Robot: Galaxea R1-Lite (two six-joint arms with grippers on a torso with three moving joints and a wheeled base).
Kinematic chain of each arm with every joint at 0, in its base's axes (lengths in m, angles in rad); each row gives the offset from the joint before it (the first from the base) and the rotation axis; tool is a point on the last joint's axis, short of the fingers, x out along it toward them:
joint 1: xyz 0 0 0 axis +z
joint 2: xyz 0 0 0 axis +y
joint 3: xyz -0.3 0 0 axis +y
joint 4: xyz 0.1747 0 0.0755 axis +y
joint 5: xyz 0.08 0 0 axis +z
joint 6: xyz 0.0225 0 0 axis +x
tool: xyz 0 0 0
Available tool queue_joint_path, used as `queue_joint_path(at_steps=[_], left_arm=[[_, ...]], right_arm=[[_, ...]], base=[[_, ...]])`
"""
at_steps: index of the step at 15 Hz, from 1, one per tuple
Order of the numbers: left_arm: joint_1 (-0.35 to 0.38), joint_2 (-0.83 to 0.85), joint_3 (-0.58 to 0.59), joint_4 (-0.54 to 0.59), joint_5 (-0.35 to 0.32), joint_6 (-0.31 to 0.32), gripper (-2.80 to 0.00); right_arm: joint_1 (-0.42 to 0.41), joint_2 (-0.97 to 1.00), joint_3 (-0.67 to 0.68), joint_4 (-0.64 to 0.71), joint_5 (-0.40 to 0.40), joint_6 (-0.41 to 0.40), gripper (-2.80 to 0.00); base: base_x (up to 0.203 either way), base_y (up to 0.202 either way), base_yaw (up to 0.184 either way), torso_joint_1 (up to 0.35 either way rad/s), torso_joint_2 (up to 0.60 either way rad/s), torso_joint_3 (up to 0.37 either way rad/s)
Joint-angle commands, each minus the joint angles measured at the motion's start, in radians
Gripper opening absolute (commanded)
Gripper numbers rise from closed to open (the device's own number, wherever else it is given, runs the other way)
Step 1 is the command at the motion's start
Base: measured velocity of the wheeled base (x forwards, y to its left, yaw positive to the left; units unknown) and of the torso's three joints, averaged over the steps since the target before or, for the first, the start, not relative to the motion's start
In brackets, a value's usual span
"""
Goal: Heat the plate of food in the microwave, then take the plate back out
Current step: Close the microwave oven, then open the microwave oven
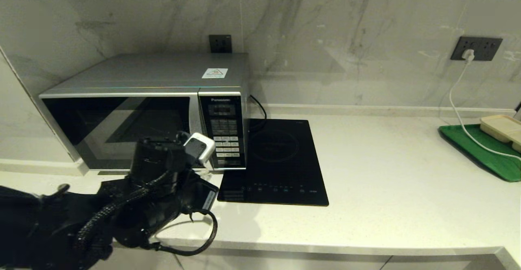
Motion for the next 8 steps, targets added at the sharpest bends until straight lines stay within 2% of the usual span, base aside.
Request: queue_joint_path(at_steps=[1, 5, 8], left_arm=[[-0.021, 0.156, -0.007, -0.053, 0.006, 0.027, -2.80], [-0.029, 0.249, -0.052, -0.079, 0.006, 0.086, -2.80], [-0.025, 0.323, -0.086, -0.143, 0.011, 0.096, -2.80]], right_arm=[[0.002, 0.001, 0.000, 0.001, 0.001, 0.000, -2.80], [0.000, 0.001, 0.000, 0.001, 0.000, 0.000, -2.80], [0.002, 0.001, 0.000, 0.001, 0.000, 0.000, -2.80]], base=[[0.000, 0.000, 0.000, 0.000, 0.00, 0.000], [0.000, 0.000, 0.000, 0.000, 0.00, 0.000], [0.000, 0.000, 0.000, 0.000, 0.00, 0.000]])
